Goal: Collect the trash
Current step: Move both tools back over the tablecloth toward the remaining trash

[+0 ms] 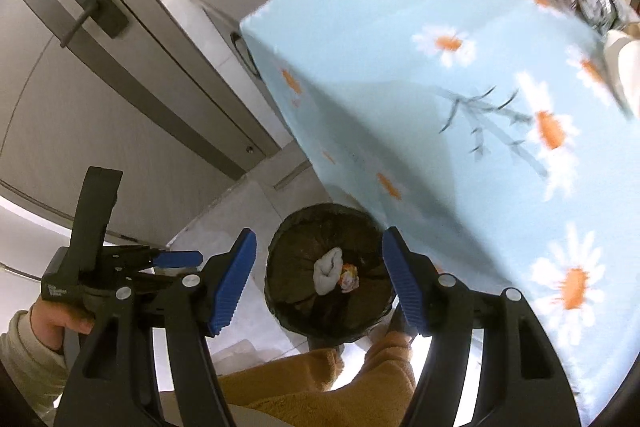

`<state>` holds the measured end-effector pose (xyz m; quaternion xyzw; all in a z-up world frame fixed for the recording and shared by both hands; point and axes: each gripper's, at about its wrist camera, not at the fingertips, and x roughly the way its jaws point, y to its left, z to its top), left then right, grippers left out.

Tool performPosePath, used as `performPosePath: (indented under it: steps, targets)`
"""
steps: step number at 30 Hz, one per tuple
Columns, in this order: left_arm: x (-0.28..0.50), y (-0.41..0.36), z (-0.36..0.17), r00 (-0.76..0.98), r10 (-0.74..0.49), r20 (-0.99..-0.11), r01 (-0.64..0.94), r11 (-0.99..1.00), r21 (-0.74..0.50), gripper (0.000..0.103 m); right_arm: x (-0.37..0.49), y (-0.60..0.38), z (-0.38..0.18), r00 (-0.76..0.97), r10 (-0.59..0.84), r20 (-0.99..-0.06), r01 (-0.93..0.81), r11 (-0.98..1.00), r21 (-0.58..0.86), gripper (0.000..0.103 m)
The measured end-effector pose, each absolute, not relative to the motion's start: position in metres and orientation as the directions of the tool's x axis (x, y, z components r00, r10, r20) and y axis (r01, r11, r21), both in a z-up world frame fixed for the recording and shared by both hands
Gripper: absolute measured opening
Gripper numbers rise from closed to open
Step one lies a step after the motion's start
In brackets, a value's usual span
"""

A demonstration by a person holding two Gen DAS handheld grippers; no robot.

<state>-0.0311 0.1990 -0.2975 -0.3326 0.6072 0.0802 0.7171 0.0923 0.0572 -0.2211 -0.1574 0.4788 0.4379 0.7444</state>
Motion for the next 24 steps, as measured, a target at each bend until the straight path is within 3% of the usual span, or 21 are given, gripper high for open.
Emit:
performPosePath:
  steps: [13,20,24]
  targets:
    - [0.015,0.202,-0.2,0.404,-0.198,-0.893,-0.405,0.836,-0.369,0.065,0.135,-0.017,-0.127,0.353,0.623,-0.699,-0.751,0.634,0.186,0.067]
    - [0.059,0.178,-0.149,0.458,-0.168,-0.873,-0.286,0.902,-0.324,0.065,0.185,-0.076,-0.107,0.478,0.596,-0.645,-0.645,0.737,0.203,0.082]
    - [0.086,0.158,-0.131,0.461,-0.163,-0.873,-0.231,0.927,-0.295,0.065,0.219,-0.101,-0.11,0.503,0.574,-0.646,-0.582,0.778,0.238,0.082]
